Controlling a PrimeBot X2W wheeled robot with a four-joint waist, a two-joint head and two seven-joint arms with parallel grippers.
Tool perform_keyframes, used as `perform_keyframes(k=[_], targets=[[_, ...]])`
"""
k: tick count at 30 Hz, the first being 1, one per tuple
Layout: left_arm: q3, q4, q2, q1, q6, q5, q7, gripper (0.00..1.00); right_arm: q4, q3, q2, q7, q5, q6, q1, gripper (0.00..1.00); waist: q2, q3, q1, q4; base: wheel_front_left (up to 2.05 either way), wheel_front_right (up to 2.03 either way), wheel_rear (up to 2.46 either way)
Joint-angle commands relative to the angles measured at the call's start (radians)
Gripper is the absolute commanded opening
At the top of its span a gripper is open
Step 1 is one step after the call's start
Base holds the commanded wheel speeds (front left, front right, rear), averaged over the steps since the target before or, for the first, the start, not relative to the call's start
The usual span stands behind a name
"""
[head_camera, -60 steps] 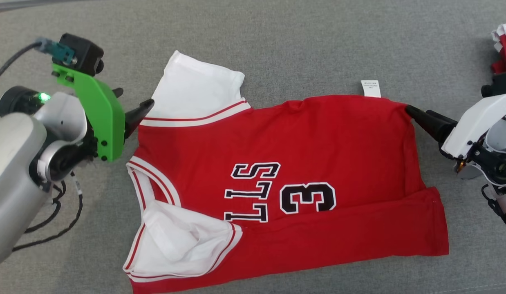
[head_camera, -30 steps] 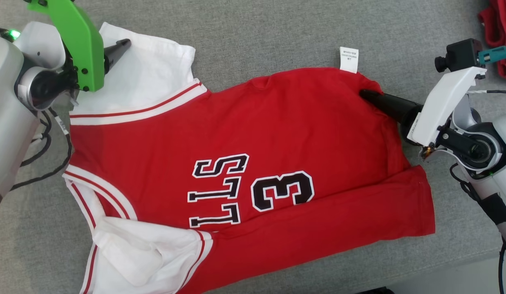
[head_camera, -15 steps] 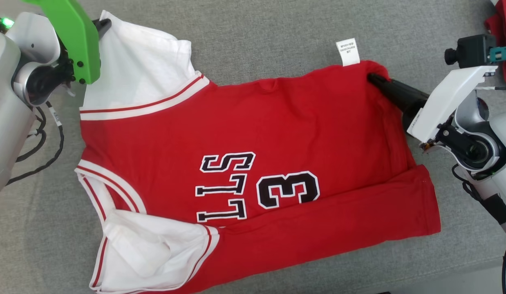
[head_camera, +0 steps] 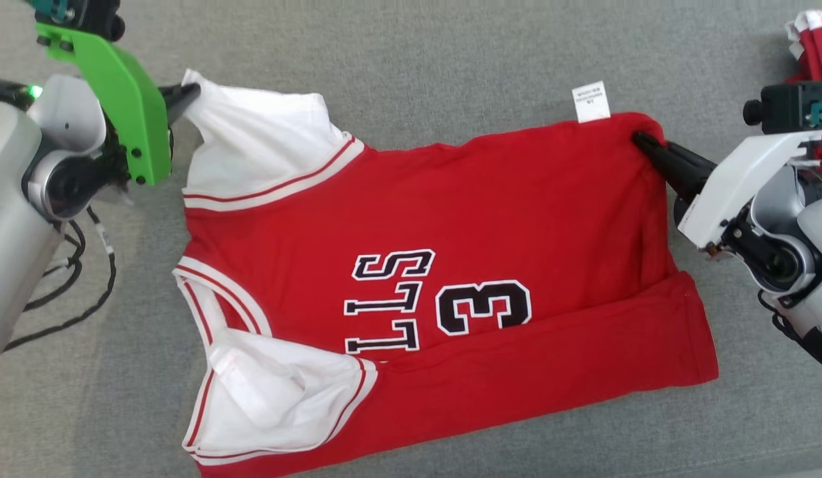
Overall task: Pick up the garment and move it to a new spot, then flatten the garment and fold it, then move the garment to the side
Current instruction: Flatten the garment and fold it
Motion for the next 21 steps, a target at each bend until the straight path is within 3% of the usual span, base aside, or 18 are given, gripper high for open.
perform_keyframes(k=[1,10,21], targets=[[-0.002,-0.022,0.019,0.031,-0.003,-0.036,0.021,0.0,0.015,0.012,-0.007,-0.012,0.016,0.0,0.023,0.0,0.0,-0.061,-0.0001,0.029,0.0,0.0,0.0],[0.002,-0.271,0.111,0.17,-0.003,-0.279,0.197,0.0,0.093,0.089,-0.017,-0.051,0.063,0.0,0.062,0.0,0.0,-0.171,-0.0001,0.065,0.0,0.0,0.0],[-0.045,-0.486,0.173,0.268,0.052,-0.371,0.319,0.0,0.045,0.208,-0.114,-0.013,0.078,0.0,0.038,0.0,0.0,-0.224,-0.0001,0.097,0.0,0.0,0.0]])
